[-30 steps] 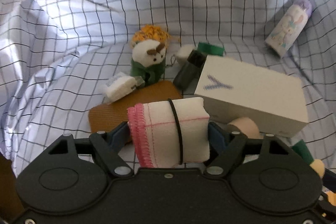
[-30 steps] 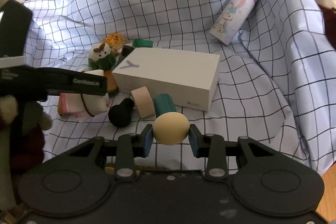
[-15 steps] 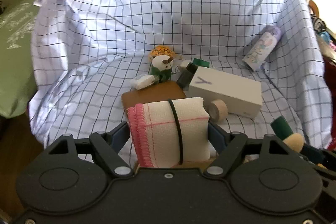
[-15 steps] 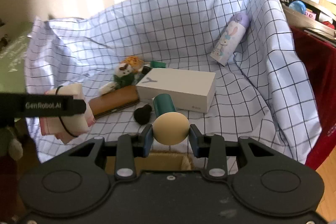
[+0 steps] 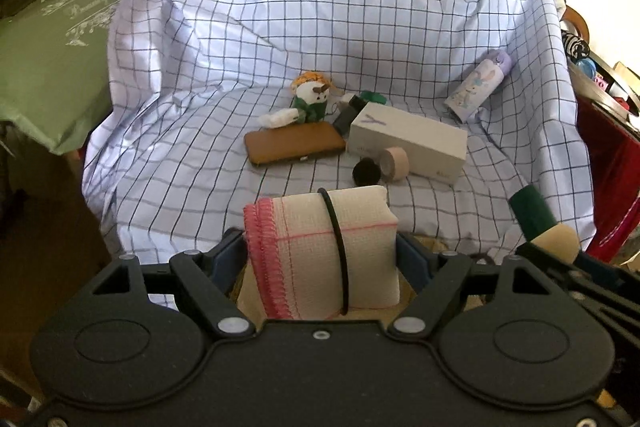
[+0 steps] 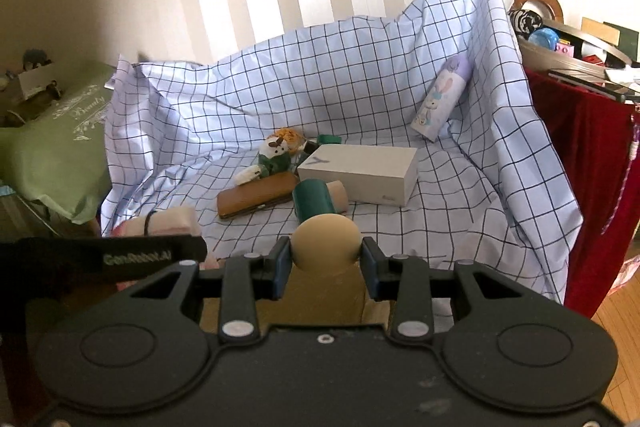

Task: Organize soft objects
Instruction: 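Grasp the pink-edged towel with the left tool and carry it over the basket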

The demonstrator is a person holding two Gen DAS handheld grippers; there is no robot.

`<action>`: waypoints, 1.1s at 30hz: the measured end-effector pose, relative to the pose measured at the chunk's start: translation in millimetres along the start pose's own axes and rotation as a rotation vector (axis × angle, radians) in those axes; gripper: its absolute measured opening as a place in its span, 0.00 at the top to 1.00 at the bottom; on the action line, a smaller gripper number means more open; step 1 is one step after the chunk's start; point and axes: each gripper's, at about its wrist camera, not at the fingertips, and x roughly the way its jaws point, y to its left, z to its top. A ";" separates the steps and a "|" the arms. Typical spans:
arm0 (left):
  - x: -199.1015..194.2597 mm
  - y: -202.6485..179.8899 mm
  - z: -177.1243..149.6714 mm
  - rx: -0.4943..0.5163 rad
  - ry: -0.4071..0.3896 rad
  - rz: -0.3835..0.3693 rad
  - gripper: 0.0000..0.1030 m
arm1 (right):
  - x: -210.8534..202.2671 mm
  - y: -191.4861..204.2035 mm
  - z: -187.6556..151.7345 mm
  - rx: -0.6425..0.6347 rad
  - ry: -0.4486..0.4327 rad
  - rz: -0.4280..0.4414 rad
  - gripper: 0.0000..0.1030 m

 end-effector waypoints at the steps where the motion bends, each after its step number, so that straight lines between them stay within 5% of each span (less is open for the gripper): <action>1: -0.3 1.1 -2.9 -0.003 0.003 0.007 0.27 | 0.1 1.3 -1.2 -0.006 0.009 0.000 0.64; 8: 21.3 12.0 -16.9 -0.042 0.074 0.046 0.27 | 12.9 5.3 -10.4 -0.011 0.080 -0.025 0.65; 33: 31.3 1.0 -9.5 -0.001 0.039 0.090 0.26 | 35.9 4.1 -14.0 -0.020 0.137 -0.053 0.64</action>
